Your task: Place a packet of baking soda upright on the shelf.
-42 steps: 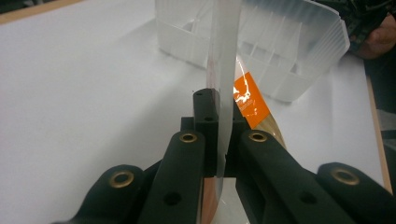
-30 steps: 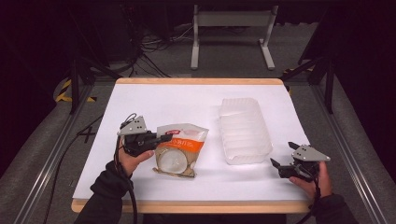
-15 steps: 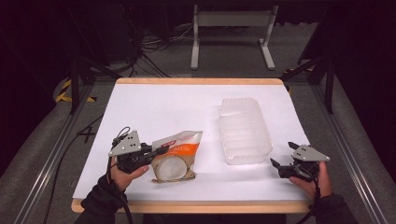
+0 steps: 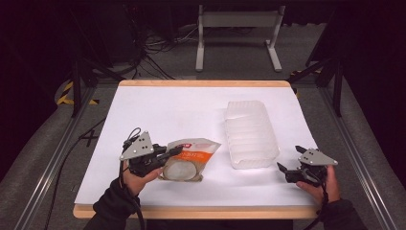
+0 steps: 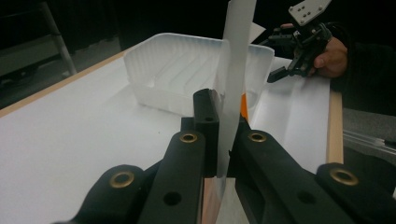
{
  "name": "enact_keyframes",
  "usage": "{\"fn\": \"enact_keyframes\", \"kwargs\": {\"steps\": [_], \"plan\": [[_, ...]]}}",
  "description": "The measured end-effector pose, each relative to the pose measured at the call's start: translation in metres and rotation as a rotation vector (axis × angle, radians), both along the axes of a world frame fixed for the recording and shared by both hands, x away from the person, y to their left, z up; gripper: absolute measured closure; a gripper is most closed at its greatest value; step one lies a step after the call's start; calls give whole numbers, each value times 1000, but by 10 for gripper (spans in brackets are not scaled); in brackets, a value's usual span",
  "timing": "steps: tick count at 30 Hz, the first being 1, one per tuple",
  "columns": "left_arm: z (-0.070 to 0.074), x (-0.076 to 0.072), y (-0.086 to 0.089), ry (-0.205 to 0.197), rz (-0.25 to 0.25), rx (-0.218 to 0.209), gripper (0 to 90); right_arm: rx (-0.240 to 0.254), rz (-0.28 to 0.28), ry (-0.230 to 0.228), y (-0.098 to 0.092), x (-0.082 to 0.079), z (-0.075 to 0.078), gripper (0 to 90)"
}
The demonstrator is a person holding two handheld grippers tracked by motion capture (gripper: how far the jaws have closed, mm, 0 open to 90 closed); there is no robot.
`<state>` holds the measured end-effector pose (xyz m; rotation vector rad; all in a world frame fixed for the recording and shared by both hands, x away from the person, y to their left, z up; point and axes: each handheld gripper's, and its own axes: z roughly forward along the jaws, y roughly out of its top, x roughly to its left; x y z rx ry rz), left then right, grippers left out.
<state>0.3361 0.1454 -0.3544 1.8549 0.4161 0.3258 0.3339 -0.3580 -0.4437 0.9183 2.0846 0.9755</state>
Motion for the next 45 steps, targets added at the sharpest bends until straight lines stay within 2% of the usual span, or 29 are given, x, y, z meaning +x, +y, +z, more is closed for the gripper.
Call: {"fn": "enact_keyframes", "kwargs": {"steps": [4, 7, 13, 19, 24, 29, 33, 45], "plan": [[4, 0, -7, -4, -17, -3, 900, -1, 0, -1, 0, 0, 0, 96], [6, 2, -9, -21, -12, 8, 900, -3, 0, 0, 0, 0, 0, 96], [14, 7, -9, -31, -3, -15, 900, -1, -2, 2, 0, 0, 0, 95], [21, 15, -21, -37, -22, -37, 900, 2, -3, 1, 0, 0, 0, 93], [28, 24, -36, -48, -36, -45, 900, 0, -5, 1, 0, 0, 0, 91], [41, 35, -49, -58, -53, -81, 900, 4, -4, -1, -1, 0, 0, 90], [50, 42, -61, -65, -67, -83, 900, 5, -5, 0, -1, 0, 0, 89], [71, 60, -114, -76, -126, -97, 900, 15, -3, -3, -2, 0, 0, 90]]}}
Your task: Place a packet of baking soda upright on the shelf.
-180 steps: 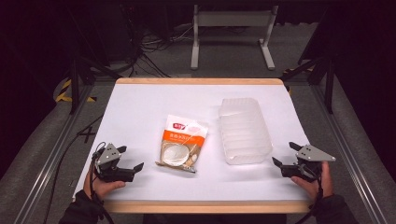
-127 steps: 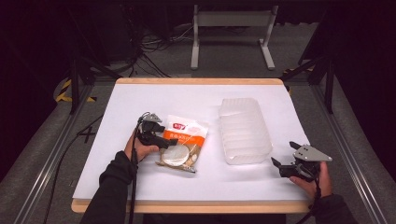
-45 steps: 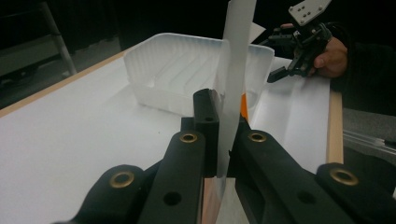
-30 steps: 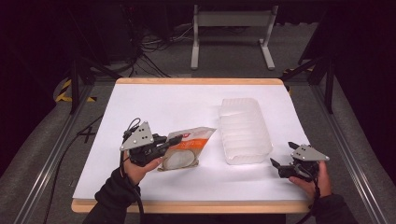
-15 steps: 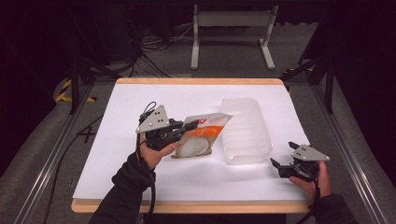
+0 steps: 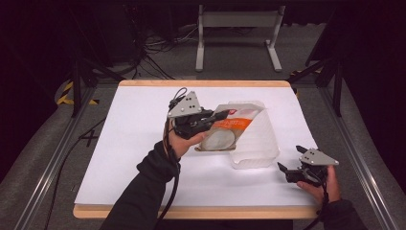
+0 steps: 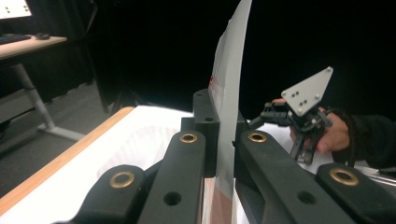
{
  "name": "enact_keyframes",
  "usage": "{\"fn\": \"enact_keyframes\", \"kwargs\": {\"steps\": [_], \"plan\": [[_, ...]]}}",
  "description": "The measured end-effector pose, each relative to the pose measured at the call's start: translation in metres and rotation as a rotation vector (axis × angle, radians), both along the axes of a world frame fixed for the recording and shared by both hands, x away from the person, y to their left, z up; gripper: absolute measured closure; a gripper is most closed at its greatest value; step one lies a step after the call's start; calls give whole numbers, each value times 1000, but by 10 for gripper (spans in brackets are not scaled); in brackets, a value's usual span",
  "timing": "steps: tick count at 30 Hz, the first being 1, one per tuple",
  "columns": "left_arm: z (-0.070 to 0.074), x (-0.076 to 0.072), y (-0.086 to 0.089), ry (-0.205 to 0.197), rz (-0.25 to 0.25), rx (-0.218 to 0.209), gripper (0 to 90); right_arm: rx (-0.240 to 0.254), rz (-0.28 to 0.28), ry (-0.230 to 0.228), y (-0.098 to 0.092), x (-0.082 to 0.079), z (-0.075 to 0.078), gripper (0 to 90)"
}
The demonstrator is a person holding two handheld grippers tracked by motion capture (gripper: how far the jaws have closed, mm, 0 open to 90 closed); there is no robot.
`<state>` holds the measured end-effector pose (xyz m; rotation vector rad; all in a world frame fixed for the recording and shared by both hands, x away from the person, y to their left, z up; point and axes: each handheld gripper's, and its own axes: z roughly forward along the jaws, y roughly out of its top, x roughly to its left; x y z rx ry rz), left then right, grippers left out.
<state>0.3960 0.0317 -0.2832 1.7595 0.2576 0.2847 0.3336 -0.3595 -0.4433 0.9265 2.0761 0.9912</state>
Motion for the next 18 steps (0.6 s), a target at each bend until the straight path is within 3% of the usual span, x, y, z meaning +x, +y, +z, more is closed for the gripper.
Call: {"fn": "enact_keyframes", "kwargs": {"steps": [10, 14, 18], "plan": [[0, 9, -48, 13, -52, -28, 900, 7, 4, -6, -1, -1, 0, 89], [-5, 15, -75, 20, -60, -12, 900, 11, 5, -9, -1, -1, 0, 89], [-10, 18, -88, 36, -67, -17, 900, 13, 8, -9, -1, -1, 0, 88]]}}
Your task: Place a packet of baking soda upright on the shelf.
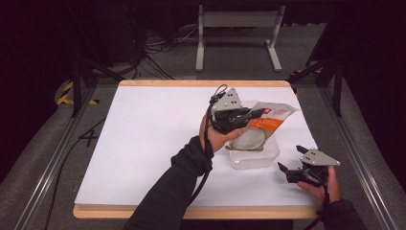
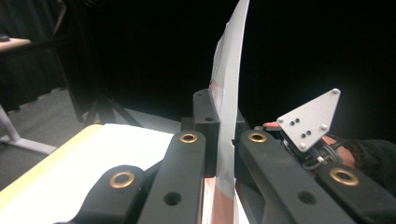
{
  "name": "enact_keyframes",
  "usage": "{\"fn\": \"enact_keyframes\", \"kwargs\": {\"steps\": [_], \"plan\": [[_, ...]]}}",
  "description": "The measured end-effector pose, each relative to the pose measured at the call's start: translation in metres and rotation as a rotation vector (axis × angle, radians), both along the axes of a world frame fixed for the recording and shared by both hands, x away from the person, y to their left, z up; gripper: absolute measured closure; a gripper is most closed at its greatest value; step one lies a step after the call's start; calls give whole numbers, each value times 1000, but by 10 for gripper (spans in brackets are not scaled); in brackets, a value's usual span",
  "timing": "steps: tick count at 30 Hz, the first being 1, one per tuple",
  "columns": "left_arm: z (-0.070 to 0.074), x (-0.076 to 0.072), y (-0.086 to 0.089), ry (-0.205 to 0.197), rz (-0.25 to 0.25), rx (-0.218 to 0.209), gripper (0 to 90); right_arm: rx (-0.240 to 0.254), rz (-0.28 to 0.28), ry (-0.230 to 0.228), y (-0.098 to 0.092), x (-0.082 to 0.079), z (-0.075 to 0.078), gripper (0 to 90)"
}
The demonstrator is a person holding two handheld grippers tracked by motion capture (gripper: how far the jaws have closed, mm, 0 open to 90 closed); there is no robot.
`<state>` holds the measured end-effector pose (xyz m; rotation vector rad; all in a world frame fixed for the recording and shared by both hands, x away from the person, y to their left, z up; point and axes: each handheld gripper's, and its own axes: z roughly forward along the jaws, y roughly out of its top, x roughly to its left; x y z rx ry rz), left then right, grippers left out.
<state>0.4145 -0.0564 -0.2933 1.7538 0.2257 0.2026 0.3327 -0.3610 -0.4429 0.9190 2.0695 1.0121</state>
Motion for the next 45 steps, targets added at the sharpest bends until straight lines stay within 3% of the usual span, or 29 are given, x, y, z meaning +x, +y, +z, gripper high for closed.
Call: {"fn": "enact_keyframes", "kwargs": {"steps": [7, 14, 19, 26, 30, 34, 36, 40, 45], "plan": [[-11, 2, -24, 18, 6, -3, 900, -2, 2, 2, 0, 0, 0, 88], [-21, -2, -30, 36, 2, -51, 900, -8, 3, 4, 1, 0, 0, 88], [-32, -2, -21, 68, 8, -92, 900, -11, 3, 5, 1, 1, 0, 88], [-52, -5, -6, 94, 3, -94, 900, -16, 2, 8, 2, 1, -1, 87], [-64, -4, 5, 133, -7, -133, 900, -19, 2, 9, 2, 1, -1, 87], [-63, -9, 8, 84, -10, -83, 900, -21, 0, 9, 2, 1, -1, 86], [-64, -8, 11, 79, -3, -70, 900, -19, 0, 7, 2, 1, -1, 87], [-75, -3, 22, 117, 21, -49, 900, -24, 1, 9, 2, 1, -1, 86], [-84, -1, 28, 133, 30, -46, 899, -23, 0, 9, 2, 1, -1, 86]]}}
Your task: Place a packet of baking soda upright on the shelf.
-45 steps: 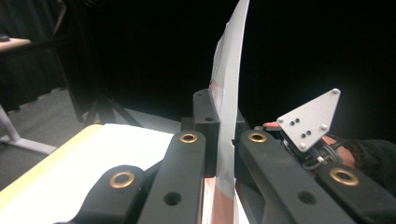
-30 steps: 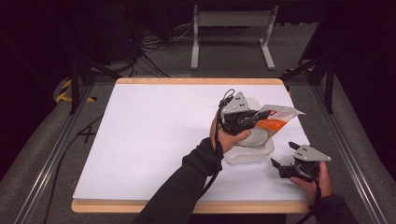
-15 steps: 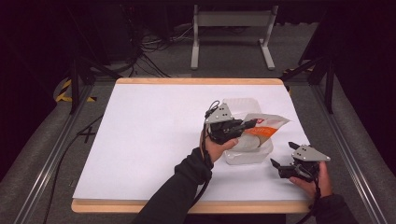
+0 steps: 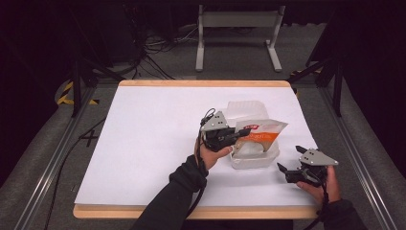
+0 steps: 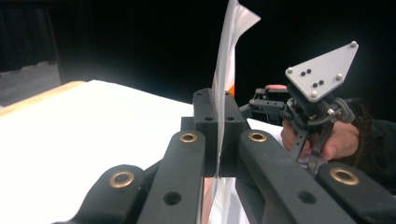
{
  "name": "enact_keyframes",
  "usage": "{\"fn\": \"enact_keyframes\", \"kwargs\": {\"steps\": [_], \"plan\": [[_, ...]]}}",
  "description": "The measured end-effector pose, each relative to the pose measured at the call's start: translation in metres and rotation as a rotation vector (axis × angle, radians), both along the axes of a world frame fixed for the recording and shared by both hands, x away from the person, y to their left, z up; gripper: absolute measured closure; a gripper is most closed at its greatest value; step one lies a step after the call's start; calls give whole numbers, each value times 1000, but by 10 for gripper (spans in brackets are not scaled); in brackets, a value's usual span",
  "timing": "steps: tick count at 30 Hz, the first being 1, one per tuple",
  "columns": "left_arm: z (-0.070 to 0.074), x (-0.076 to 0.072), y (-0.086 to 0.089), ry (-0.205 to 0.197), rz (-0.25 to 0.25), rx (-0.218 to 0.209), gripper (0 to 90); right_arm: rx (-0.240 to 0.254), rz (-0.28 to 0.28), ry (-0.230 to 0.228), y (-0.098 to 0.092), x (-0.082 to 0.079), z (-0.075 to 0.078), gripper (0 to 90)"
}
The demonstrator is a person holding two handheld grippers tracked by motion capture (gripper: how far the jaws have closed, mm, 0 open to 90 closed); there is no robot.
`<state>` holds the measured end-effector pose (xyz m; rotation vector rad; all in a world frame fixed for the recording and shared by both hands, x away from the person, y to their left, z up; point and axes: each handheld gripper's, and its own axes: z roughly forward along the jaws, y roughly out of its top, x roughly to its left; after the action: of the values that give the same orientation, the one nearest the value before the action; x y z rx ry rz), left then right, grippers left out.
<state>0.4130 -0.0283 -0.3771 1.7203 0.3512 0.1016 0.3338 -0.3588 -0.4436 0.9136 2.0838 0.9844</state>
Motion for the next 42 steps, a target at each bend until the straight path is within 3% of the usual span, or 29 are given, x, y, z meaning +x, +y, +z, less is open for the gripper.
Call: {"fn": "enact_keyframes", "kwargs": {"steps": [11, 16, 28, 33, 38, 42], "plan": [[-2, 2, 4, -8, 1, 31, 899, 1, 1, 0, 0, 0, 0, 86], [1, 2, 3, -38, 6, 57, 898, -1, 1, 0, 0, 0, 0, 86], [7, 9, 4, -59, 18, 95, 898, -5, 4, 3, 1, 0, 0, 86], [11, 17, 9, -50, 43, 95, 898, -7, 7, 4, 1, 0, 0, 86], [9, 15, 12, -36, 13, 68, 890, -7, 9, 7, 1, 0, 0, 86], [10, 12, 15, -47, 11, 68, 814, -10, 9, 6, 1, 0, 0, 86]]}}
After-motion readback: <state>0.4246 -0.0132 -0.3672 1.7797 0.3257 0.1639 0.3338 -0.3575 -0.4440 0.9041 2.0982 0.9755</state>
